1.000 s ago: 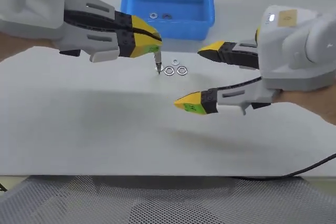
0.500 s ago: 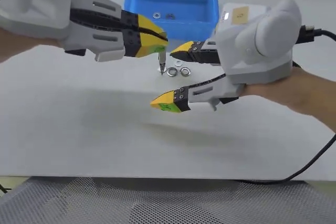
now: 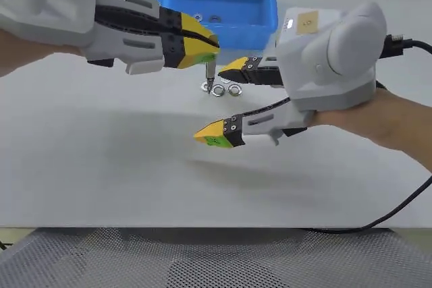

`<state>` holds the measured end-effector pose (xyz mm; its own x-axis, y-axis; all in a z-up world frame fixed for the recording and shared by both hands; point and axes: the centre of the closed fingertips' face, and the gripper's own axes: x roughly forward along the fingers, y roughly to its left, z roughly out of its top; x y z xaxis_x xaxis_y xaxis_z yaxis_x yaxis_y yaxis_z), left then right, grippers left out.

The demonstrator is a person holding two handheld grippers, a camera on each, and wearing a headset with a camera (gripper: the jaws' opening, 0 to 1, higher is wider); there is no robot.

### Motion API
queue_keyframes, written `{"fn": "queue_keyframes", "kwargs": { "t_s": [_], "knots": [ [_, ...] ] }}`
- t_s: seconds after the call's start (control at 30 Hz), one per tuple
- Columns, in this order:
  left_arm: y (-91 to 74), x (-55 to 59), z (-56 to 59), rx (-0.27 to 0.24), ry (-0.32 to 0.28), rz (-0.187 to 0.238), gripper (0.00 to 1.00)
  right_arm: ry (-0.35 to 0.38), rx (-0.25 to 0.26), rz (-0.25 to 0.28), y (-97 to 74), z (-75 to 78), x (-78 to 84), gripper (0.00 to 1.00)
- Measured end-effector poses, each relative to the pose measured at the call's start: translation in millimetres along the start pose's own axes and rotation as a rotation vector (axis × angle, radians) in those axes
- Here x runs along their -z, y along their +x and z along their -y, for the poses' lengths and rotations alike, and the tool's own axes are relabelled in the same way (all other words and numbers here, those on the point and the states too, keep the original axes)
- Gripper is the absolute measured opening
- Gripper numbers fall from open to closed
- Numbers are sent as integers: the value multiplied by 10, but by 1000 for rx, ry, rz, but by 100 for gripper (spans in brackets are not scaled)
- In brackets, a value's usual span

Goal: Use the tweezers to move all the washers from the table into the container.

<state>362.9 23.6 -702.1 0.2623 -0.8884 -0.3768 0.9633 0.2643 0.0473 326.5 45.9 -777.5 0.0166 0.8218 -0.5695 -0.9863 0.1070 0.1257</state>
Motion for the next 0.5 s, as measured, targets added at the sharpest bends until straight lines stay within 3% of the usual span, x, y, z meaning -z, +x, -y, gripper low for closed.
{"fn": "queue_keyframes", "kwargs": {
  "t_s": [0.3, 0.5],
  "knots": [
    [-30, 22, -12, 6, -37, -3, 5, 0, -2, 8, 34, 12, -39, 61],
    [-63, 42, -15, 13, -30, -26, 5, -19, -11, 13, 103, 67, -112, 59]
  ]
}}
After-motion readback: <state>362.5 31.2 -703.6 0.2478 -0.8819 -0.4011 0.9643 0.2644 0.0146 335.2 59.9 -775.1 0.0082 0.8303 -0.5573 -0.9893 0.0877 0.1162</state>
